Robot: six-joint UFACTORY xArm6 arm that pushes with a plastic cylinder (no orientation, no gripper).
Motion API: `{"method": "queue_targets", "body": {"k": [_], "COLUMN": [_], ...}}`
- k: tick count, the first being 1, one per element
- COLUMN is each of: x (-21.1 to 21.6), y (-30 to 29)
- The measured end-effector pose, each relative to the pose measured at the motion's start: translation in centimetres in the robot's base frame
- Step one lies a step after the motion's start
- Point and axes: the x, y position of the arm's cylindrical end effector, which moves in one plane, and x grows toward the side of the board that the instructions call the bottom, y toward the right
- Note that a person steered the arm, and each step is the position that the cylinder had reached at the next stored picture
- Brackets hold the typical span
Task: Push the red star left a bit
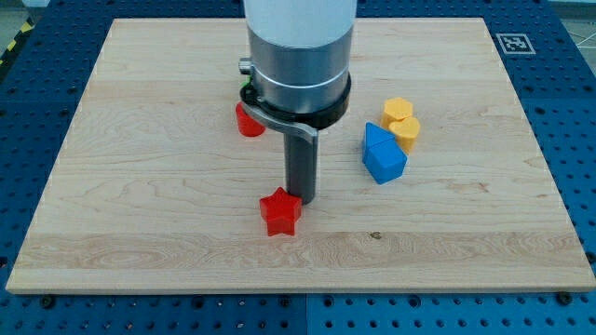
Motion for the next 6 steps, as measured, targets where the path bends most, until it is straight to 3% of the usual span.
{"method": "queue_targets", "body": {"k": [1, 4, 6], "x": [0.5, 3.8, 2.9], "y": [4.2, 1.7, 0.2]}}
